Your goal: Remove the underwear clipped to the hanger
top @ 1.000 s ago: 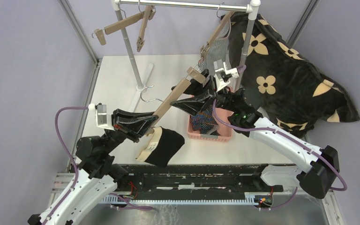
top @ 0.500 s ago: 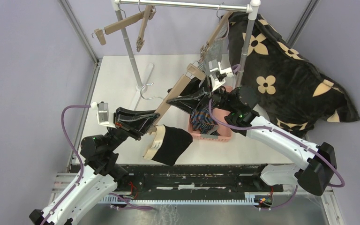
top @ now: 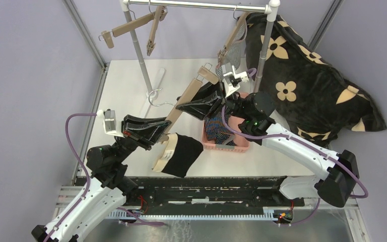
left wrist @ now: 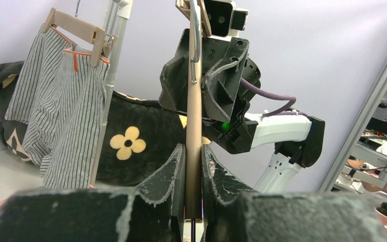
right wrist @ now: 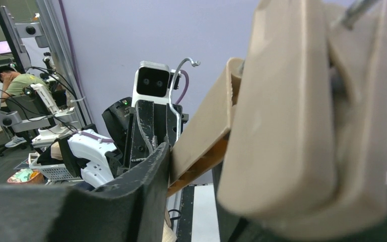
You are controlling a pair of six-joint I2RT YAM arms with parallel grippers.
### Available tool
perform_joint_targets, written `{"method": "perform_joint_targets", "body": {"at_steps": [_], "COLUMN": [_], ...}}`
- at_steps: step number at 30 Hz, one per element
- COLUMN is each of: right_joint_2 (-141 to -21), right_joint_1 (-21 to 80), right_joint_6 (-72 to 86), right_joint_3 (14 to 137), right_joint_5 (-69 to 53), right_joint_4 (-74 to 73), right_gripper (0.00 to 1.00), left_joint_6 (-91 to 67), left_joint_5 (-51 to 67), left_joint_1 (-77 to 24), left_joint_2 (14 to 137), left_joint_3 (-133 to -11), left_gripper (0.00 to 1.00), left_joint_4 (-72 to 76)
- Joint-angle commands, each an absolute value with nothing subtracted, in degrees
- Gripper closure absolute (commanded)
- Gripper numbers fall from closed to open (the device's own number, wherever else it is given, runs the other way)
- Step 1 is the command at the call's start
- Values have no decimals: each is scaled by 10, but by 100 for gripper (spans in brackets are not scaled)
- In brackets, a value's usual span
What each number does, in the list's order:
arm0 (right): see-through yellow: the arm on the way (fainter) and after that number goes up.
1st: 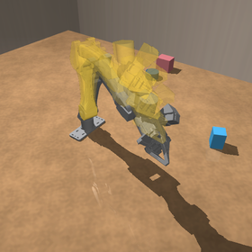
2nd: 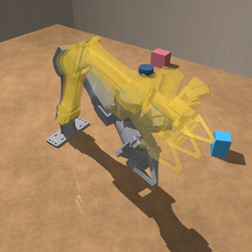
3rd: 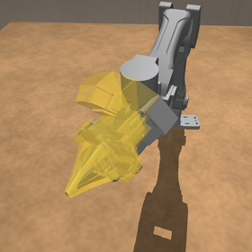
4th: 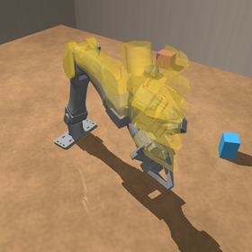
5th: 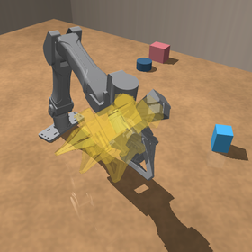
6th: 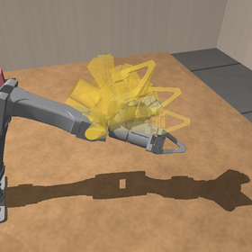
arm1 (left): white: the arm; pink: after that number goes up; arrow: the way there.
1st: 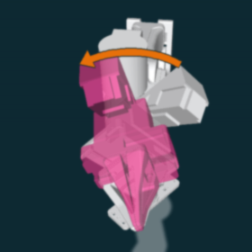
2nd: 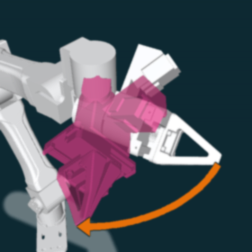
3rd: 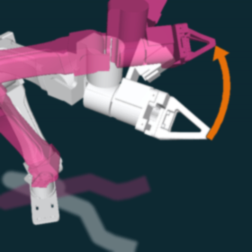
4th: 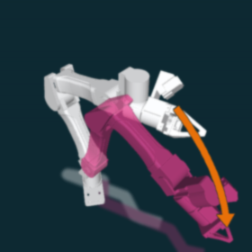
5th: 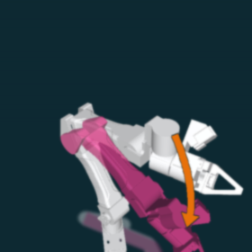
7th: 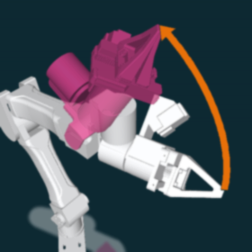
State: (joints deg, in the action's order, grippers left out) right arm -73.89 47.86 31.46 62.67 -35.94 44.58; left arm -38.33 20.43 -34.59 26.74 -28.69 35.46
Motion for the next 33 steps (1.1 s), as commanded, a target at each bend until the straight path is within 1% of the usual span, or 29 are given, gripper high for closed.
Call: {"method": "perform_joint_targets", "body": {"at_steps": [1, 5, 6, 7, 8, 9, 10, 23, 25, 27, 31, 32, 33], "right_joint_2": [-748, -760, -762, -764, -765, -766, -766, -756, -754, -751, -757, -760, -764], "right_joint_1": [485, 488, 490, 491, 491, 492, 492, 497, 497, 498, 503, 505, 507], "right_joint_6": [323, 333, 334, 335, 336, 336, 336, 331, 330, 330, 330, 330, 330], "right_joint_3": [660, 671, 672, 672, 674, 675, 675, 672, 669, 665, 682, 686, 690], "right_joint_5": [-365, -369, -371, -372, -373, -372, -370, -358, -357, -351, -367, -367, -369], "right_joint_4": [500, 507, 511, 511, 511, 510, 508, 500, 503, 504, 490, 487, 487], "right_gripper": [64, 65, 68, 73, 83, 96, 98, 99, 99, 99, 99, 95, 88], "left_joint_6": [-403, -406, -407, -408, -408, -409, -409, -413, -409, -402, -400, -401, -403], "left_joint_5": [186, 182, 183, 184, 185, 186, 187, 189, 183, 183, 195, 198, 200], "left_joint_1": [-346, -345, -345, -345, -345, -346, -345, -345, -345, -345, -345, -345, -346], "left_joint_2": [272, 279, 281, 284, 286, 288, 289, 297, 294, 289, 287, 289, 291], "left_joint_3": [-285, -280, -280, -281, -281, -283, -284, -280, -286, -285, -280, -280, -280], "left_gripper": [97, 97, 97, 97, 97, 97, 97, 97, 95, 97, 97, 97, 97], "left_joint_4": [405, 419, 424, 427, 428, 430, 431, 430, 407, 401, 416, 420, 423]}}
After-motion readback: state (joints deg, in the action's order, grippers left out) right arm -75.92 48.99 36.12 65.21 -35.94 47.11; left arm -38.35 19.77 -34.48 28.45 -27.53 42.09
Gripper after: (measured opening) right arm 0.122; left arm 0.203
